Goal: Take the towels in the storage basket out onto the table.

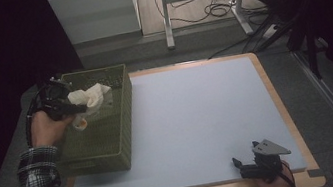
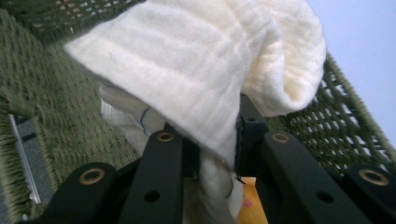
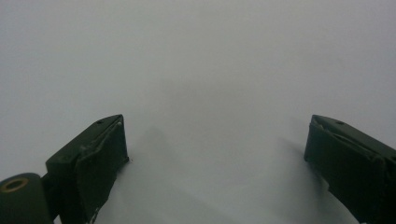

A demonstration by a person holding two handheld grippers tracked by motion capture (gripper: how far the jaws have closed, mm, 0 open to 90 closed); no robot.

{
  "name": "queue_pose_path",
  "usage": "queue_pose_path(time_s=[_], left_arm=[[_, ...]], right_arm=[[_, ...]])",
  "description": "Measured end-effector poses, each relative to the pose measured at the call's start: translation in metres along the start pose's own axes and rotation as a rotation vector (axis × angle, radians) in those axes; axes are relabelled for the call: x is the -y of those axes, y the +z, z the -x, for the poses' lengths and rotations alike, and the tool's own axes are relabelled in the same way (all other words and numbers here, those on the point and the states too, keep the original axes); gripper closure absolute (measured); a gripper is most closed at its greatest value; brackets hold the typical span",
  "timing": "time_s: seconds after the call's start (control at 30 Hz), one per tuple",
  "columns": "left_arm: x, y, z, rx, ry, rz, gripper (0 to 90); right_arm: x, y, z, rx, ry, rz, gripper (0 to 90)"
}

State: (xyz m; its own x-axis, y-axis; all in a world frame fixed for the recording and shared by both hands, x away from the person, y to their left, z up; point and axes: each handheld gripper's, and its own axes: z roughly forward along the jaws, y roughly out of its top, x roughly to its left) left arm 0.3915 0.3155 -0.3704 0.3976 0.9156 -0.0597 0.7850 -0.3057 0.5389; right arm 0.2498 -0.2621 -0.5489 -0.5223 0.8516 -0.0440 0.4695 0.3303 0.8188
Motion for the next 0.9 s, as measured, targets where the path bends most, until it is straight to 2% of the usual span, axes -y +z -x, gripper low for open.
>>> queue_pose_path(time_s=[0.17, 0.43, 0.9], left_arm=[[-0.004, -0.017, 0.007, -0.002, 0.019, 0.030, 76.1], [-0.011, -0.035, 0.018, 0.008, 0.044, 0.068, 75.9], [-0.023, -0.049, 0.037, 0.012, 0.089, 0.103, 75.7]], right_arm=[[0.000, 0.000, 0.000, -0.002, 0.001, 0.000, 6.0], [0.000, 0.000, 0.000, 0.000, 0.000, 0.000, 6.0], [0.000, 0.000, 0.000, -0.002, 0.002, 0.001, 6.0]])
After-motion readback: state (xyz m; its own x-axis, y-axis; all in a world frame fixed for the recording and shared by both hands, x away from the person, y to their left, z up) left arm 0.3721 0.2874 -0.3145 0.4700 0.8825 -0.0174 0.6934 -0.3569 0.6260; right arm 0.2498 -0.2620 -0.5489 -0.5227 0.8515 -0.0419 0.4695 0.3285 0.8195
